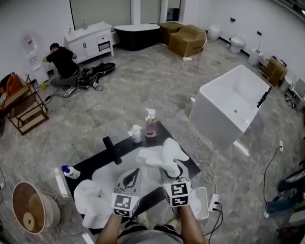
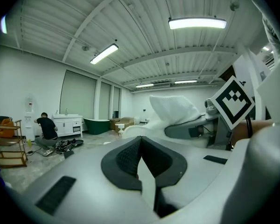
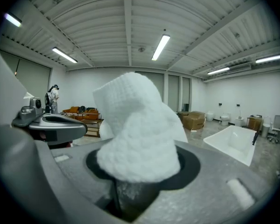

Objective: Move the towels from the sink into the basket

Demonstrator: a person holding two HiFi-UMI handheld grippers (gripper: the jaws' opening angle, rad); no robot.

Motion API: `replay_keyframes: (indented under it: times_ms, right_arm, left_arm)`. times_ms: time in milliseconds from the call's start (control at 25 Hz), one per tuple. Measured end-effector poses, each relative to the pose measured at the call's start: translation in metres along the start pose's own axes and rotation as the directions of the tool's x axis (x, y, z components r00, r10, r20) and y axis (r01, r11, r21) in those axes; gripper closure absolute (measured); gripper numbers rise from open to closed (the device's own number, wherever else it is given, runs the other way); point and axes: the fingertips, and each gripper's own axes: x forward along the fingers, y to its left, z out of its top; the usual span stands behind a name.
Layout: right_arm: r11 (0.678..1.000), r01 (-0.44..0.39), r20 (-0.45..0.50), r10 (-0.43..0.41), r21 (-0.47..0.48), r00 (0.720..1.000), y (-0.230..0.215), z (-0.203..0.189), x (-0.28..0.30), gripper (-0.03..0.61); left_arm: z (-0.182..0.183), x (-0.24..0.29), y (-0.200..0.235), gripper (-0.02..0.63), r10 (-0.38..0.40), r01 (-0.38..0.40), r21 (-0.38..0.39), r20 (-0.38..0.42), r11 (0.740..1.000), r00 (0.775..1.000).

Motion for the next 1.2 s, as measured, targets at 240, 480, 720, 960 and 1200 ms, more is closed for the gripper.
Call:
replay_keyframes:
  times_ms: [240, 480, 720, 960, 1200]
  right_arm:
    - [0.993, 0.115, 0.056, -0.116, 0.025, 0.992, -0.057, 0.018, -0.045, 0.371]
    - [0.972, 0.232, 0.09, -0.233, 0.029, 0.968, -0.106, 0.029, -0.095, 0.371]
    - [0.935, 0.352, 0.093, -0.354, 0.043, 0.931, -0.154, 0.024, -0.146, 0.37]
    - [0.884, 0.462, 0.075, -0.466, 0.068, 0.882, -0.196, 0.005, -0.198, 0.37]
    - [0.827, 0.554, 0.035, -0.559, 0.098, 0.828, -0.23, -0.02, -0.248, 0.37]
  left_arm:
    - [0.023, 0.028, -0.046, 0.604, -0.084, 0.084, 0.026, 0.032, 0.996, 0.996]
    - [0.038, 0.052, -0.095, 0.604, -0.182, 0.179, 0.05, 0.05, 0.983, 0.982]
    - [0.048, 0.076, -0.152, 0.604, -0.295, 0.291, 0.069, 0.058, 0.954, 0.954]
    - [0.052, 0.094, -0.213, 0.604, -0.404, 0.399, 0.084, 0.055, 0.913, 0.913]
    - [0.051, 0.104, -0.272, 0.604, -0.504, 0.499, 0.095, 0.033, 0.861, 0.863]
